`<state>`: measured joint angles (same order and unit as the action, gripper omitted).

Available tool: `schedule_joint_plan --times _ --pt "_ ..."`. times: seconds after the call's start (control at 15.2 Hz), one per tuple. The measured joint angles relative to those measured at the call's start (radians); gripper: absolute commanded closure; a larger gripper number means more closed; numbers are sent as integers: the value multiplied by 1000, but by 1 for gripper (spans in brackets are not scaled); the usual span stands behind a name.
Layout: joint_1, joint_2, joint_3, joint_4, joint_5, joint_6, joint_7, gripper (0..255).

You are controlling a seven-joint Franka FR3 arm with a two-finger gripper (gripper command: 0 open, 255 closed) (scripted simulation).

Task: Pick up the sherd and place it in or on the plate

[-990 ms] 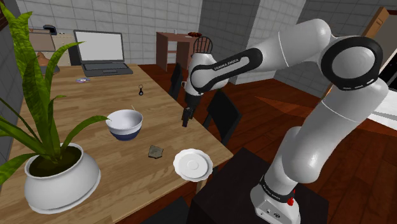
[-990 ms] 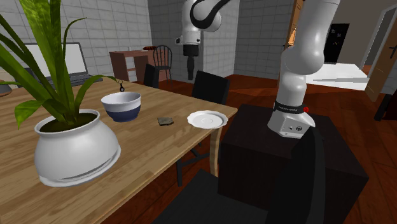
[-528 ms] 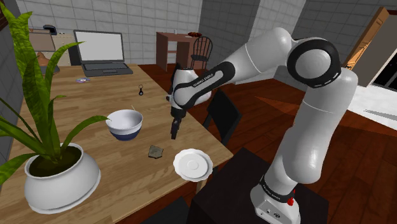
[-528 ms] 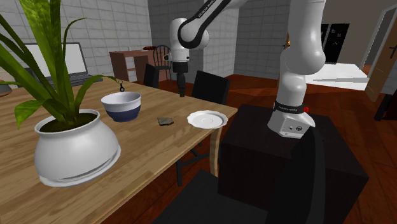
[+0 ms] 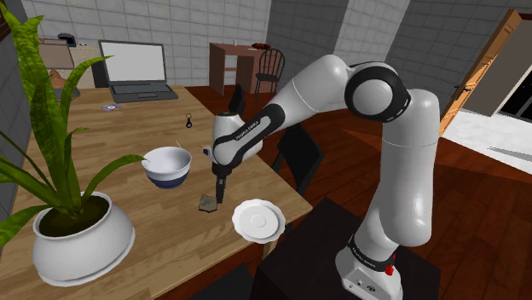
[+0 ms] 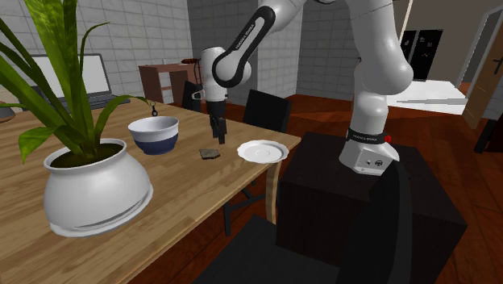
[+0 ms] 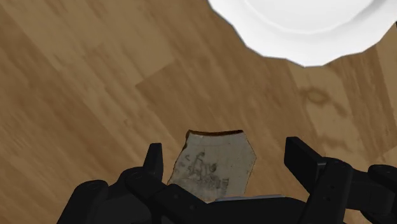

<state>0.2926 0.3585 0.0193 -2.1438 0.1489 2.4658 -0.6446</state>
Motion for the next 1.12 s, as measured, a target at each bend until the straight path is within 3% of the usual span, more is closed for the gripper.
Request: schedule_joint_plan --times 0.46,0.86,0.92,1.12 --pt "4 81 9 2 7 79 -12 0" --pt "4 92 10 4 8 89 -13 0" --pt "4 92 10 4 8 89 -13 255" --pt "3 90 7 7 7 91 -12 255"
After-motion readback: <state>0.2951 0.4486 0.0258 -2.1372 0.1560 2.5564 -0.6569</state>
